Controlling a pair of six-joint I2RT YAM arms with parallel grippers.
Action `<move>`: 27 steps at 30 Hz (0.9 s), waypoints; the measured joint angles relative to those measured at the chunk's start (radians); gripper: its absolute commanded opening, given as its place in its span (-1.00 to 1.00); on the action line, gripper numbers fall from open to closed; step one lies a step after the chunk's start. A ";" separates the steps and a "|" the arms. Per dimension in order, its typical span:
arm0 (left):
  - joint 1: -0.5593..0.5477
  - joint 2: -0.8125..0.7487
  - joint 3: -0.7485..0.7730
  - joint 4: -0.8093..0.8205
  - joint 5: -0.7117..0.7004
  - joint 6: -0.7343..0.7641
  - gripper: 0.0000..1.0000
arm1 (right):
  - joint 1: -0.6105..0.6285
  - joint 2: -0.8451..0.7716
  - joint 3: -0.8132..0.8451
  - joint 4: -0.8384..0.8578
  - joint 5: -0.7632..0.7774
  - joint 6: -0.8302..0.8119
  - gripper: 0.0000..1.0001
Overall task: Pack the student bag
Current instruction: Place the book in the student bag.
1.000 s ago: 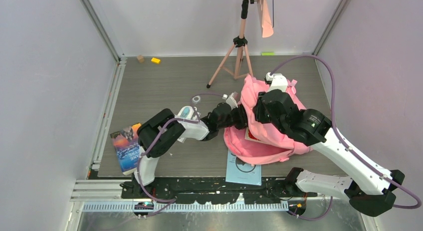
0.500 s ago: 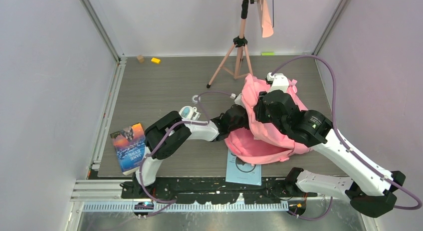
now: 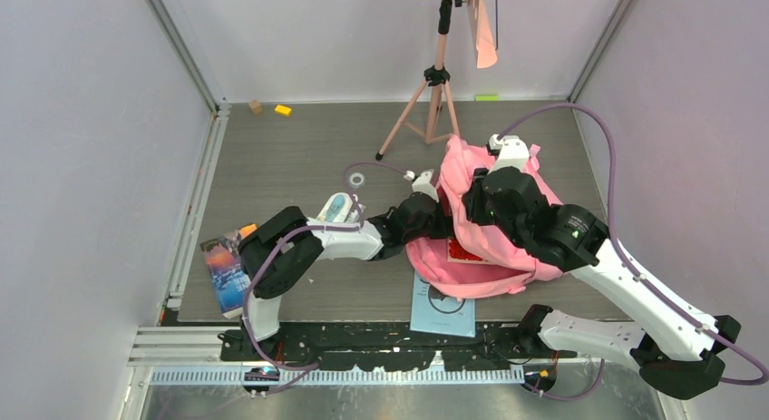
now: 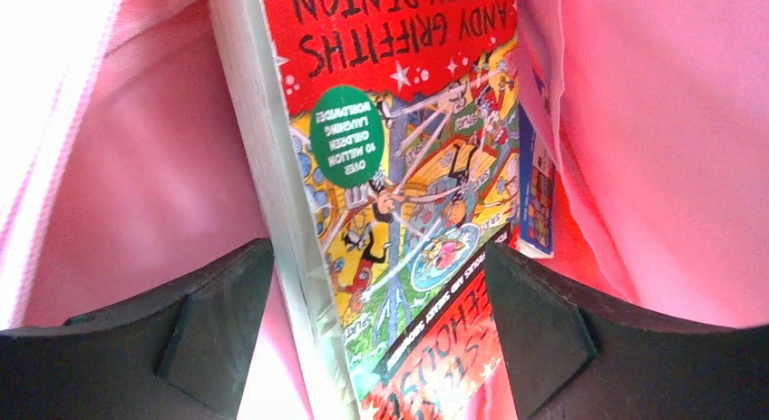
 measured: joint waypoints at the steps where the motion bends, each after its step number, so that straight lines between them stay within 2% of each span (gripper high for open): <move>1: 0.000 -0.010 -0.006 -0.005 -0.004 0.006 0.79 | 0.000 0.000 -0.001 0.002 0.000 0.000 -0.99; 3: -0.002 -0.025 -0.018 -0.021 -0.010 0.013 0.79 | 0.000 0.000 -0.002 0.004 0.000 0.000 -0.99; 8: -0.017 -0.061 -0.051 -0.070 -0.020 0.021 0.57 | 0.000 -0.002 -0.005 0.006 0.000 0.000 -0.99; 11: -0.037 -0.077 -0.053 -0.097 -0.020 0.029 0.29 | 0.000 -0.005 -0.006 0.007 0.000 0.000 -0.99; 14: -0.061 -0.082 -0.053 -0.107 -0.022 0.032 -0.11 | 0.000 -0.005 -0.007 0.007 0.000 0.000 -0.99; 17: -0.073 -0.079 -0.054 -0.091 -0.001 0.031 -0.31 | 0.000 -0.005 -0.007 0.008 0.000 0.000 -0.99; 20: -0.075 -0.048 -0.038 -0.050 0.035 0.035 -0.40 | 0.000 -0.005 -0.008 0.010 0.000 0.000 -0.99; 27: -0.080 0.089 0.064 0.021 0.109 0.034 -0.42 | 0.000 -0.015 -0.021 0.021 0.000 0.000 -0.99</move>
